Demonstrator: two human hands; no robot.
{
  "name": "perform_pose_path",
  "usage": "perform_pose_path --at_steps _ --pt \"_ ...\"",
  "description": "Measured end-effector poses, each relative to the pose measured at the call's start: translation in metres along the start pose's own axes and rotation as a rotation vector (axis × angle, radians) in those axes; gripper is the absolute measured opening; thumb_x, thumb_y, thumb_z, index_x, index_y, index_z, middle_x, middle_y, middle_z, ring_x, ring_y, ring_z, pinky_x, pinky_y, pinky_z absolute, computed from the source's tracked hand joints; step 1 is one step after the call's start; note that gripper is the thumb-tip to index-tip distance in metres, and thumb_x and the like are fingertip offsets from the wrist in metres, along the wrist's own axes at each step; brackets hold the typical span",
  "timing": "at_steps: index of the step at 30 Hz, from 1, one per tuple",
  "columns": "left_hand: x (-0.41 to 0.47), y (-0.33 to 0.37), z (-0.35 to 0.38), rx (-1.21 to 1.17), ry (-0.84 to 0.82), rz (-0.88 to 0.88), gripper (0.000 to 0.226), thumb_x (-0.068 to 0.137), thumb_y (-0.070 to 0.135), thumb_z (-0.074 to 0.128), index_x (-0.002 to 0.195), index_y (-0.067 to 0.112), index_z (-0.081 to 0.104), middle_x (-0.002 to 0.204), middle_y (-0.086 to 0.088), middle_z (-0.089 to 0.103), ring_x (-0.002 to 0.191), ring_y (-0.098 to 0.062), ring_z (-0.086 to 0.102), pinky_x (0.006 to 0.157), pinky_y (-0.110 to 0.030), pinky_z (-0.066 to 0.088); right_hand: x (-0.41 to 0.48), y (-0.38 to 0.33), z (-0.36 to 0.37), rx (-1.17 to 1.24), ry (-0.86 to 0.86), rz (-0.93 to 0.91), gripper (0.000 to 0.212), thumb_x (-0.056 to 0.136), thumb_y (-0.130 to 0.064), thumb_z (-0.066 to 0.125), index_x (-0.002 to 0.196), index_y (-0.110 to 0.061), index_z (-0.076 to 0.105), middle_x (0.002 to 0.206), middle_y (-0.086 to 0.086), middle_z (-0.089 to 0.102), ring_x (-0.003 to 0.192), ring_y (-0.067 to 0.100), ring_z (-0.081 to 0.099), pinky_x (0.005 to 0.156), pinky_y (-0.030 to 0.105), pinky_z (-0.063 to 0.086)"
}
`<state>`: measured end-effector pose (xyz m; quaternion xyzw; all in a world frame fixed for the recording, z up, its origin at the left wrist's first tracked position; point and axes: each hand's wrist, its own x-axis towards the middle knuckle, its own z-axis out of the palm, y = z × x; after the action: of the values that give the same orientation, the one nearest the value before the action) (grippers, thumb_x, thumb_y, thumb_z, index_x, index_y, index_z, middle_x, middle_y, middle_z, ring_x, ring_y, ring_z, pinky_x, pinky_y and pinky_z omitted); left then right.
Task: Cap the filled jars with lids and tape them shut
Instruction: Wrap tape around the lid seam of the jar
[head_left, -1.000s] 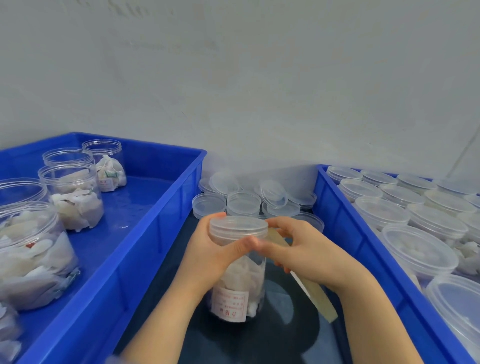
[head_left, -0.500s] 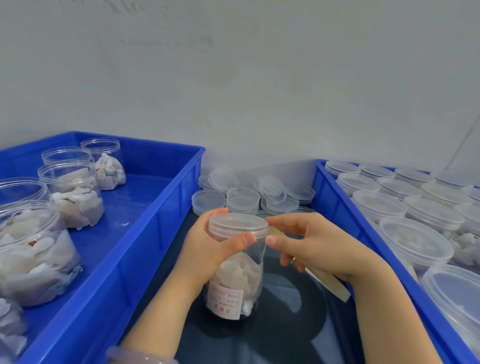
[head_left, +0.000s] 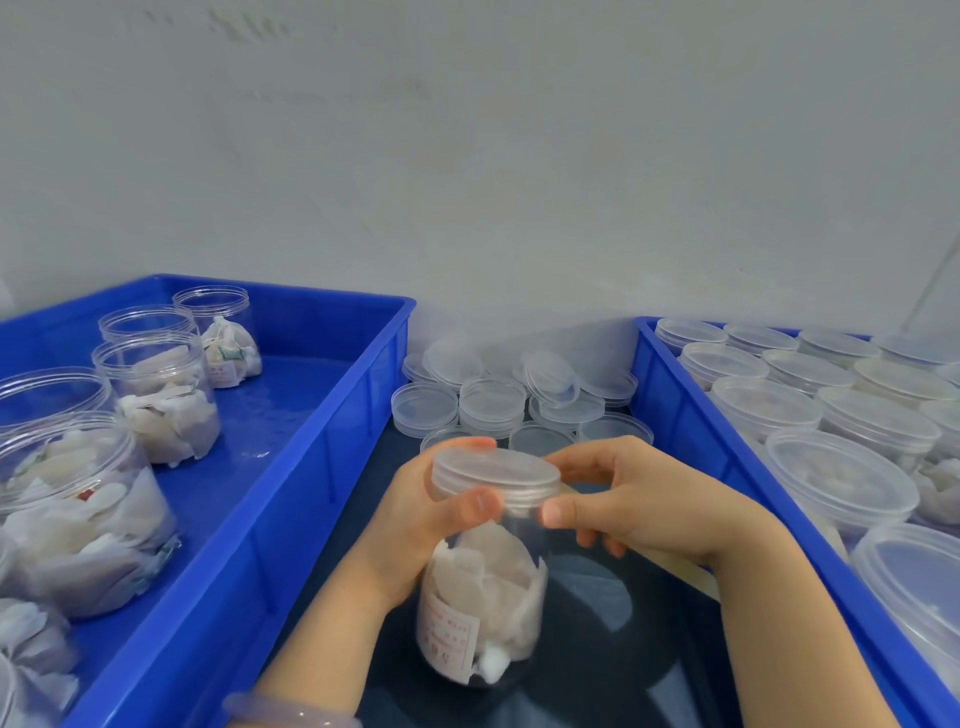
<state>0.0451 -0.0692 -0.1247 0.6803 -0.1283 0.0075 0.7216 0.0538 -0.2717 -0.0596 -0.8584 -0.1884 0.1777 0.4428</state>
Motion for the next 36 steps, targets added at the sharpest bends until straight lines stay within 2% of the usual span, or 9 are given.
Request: perform_pose_path --at_steps 3,8,14,18,21,24,27,30,36 --pt "-0.002 0.002 0.003 -0.075 -0.090 -0.028 0.114 0.033 0.065 0.087 0.123 0.004 0.053 0.115 -0.020 0.066 0.105 -0.030 0.065 0.087 -0.035 0.053 -0.002 0.002 -0.002 0.048 -0.047 -0.013 0.049 0.056 -0.047 0.079 0.100 -0.028 0.069 0.101 -0.011 0.069 0.064 0.009 0.059 0.058 0.024 0.047" --pt "-0.002 0.001 0.000 -0.200 -0.146 -0.093 0.120 0.030 0.062 0.090 0.125 -0.001 0.051 0.120 -0.028 0.061 0.104 -0.036 0.063 0.085 -0.043 0.053 0.002 0.000 0.002 0.019 -0.031 -0.044 0.039 0.065 -0.050 0.079 0.099 -0.035 0.069 0.093 -0.018 0.070 0.063 0.007 0.060 0.056 0.021 0.048" --pt "-0.002 0.003 0.001 -0.122 -0.002 -0.084 0.121 0.025 0.067 0.086 0.128 0.017 0.050 0.122 -0.011 0.065 0.111 -0.023 0.064 0.091 -0.035 0.054 0.003 -0.001 0.006 -0.006 0.008 -0.053 0.020 0.075 -0.052 0.066 0.092 -0.042 0.070 0.084 -0.017 0.070 0.060 0.004 0.057 0.053 0.018 0.046" --pt "-0.001 0.005 0.003 0.067 0.118 -0.019 0.087 0.041 0.060 0.075 0.118 0.028 0.053 0.115 0.004 0.065 0.096 0.003 0.064 0.074 -0.013 0.051 0.005 -0.003 0.009 -0.053 0.088 -0.030 0.057 0.053 -0.075 0.058 0.093 -0.036 0.069 0.088 -0.008 0.071 0.058 0.004 0.060 0.053 0.020 0.048" --pt "0.002 0.003 0.008 0.075 0.168 -0.046 0.090 0.034 0.066 0.079 0.112 0.025 0.055 0.105 0.006 0.069 0.093 -0.004 0.067 0.082 -0.029 0.056 0.010 -0.006 0.015 -0.100 0.138 -0.021 0.078 0.046 -0.084 0.054 0.098 -0.027 0.068 0.086 -0.002 0.071 0.058 0.004 0.062 0.052 0.021 0.049" --pt "0.001 0.001 0.009 0.015 0.170 -0.046 0.063 0.046 0.054 0.077 0.100 0.034 0.053 0.089 0.017 0.073 0.086 0.000 0.068 0.072 -0.021 0.055 0.010 -0.007 0.015 -0.049 0.131 0.020 0.076 0.052 -0.076 0.064 0.111 -0.027 0.063 0.092 -0.004 0.070 0.061 0.003 0.062 0.054 0.019 0.048" --pt "0.001 0.000 0.005 0.012 0.151 -0.043 0.077 0.044 0.056 0.074 0.113 0.031 0.051 0.095 0.016 0.072 0.093 -0.003 0.068 0.079 -0.022 0.055 0.005 -0.007 0.009 -0.030 0.068 -0.001 0.042 0.070 -0.048 0.074 0.109 -0.037 0.064 0.102 -0.006 0.068 0.063 0.004 0.062 0.057 0.019 0.049" --pt "0.001 0.001 0.002 0.005 0.136 -0.060 0.093 0.043 0.055 0.075 0.126 0.021 0.051 0.111 0.001 0.070 0.102 -0.016 0.067 0.095 -0.040 0.052 0.002 -0.006 0.005 -0.068 0.061 -0.027 0.048 0.073 -0.043 0.074 0.119 -0.035 0.064 0.108 -0.006 0.067 0.065 0.005 0.062 0.059 0.018 0.048" --pt "0.002 -0.002 -0.003 0.002 0.140 -0.064 0.082 0.046 0.053 0.076 0.118 0.019 0.058 0.102 -0.004 0.073 0.094 -0.025 0.070 0.092 -0.047 0.053 0.002 -0.008 0.009 -0.021 0.097 -0.006 0.073 0.067 -0.051 0.074 0.132 -0.024 0.057 0.101 -0.008 0.067 0.065 0.007 0.065 0.061 0.021 0.052"
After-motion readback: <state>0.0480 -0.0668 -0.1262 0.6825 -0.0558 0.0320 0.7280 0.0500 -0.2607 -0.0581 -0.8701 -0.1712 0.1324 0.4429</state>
